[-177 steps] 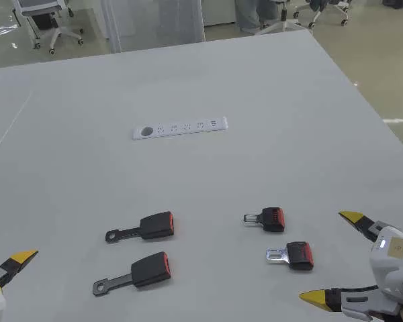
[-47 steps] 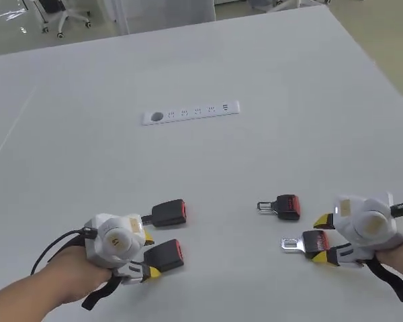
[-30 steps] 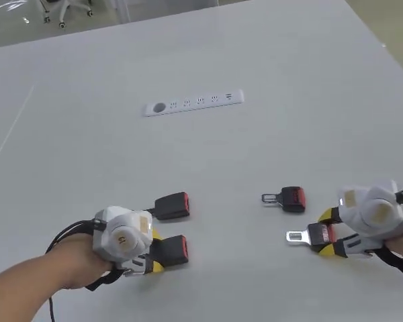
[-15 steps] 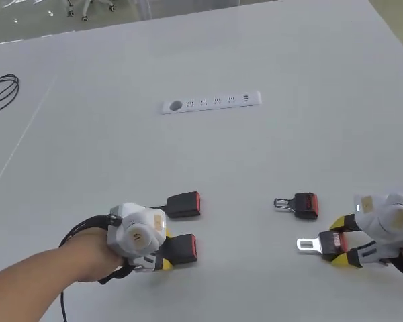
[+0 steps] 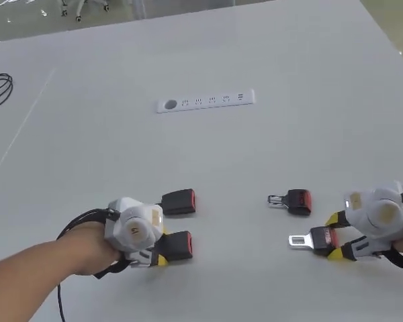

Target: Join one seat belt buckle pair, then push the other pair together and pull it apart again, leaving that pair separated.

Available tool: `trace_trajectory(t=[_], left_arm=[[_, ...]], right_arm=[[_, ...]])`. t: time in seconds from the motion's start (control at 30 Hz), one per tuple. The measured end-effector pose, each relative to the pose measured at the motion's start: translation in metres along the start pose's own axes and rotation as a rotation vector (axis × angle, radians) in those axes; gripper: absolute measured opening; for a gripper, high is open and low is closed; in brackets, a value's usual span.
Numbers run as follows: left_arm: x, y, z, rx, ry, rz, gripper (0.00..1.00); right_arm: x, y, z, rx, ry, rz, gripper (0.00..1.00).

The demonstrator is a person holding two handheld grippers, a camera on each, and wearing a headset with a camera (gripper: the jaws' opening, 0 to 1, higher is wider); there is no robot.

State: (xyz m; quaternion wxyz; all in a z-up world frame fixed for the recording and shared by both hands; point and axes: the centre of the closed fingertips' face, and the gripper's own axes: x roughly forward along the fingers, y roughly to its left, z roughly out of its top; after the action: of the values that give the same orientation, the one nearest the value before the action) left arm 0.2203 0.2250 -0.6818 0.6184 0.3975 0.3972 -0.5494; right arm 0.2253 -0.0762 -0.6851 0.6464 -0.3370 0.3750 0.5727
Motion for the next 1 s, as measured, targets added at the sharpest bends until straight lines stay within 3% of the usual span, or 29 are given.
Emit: trace_trajectory(t=[0.53,0.7,1.0], left_arm=[[0.001,0.0002,0.0012,0.033,0.046,-0.014,0.32],[0.0003,0.0005,-0.0005,0.006,0.033,0.001,0.32],[0.0018,0.0006,-0.0003,0.014,0.044,-0.016,0.32]], right_arm=[[-0.0012,-0.0002,-0.0001,0.015,0.02,-0.006,0.33],[-0.0007,-0.0004,-0.0005,0.032,0.014,-0.011,0.33],[0.0013,-0.0014,-0.0001,0.015,0.053,0.005,0.33]])
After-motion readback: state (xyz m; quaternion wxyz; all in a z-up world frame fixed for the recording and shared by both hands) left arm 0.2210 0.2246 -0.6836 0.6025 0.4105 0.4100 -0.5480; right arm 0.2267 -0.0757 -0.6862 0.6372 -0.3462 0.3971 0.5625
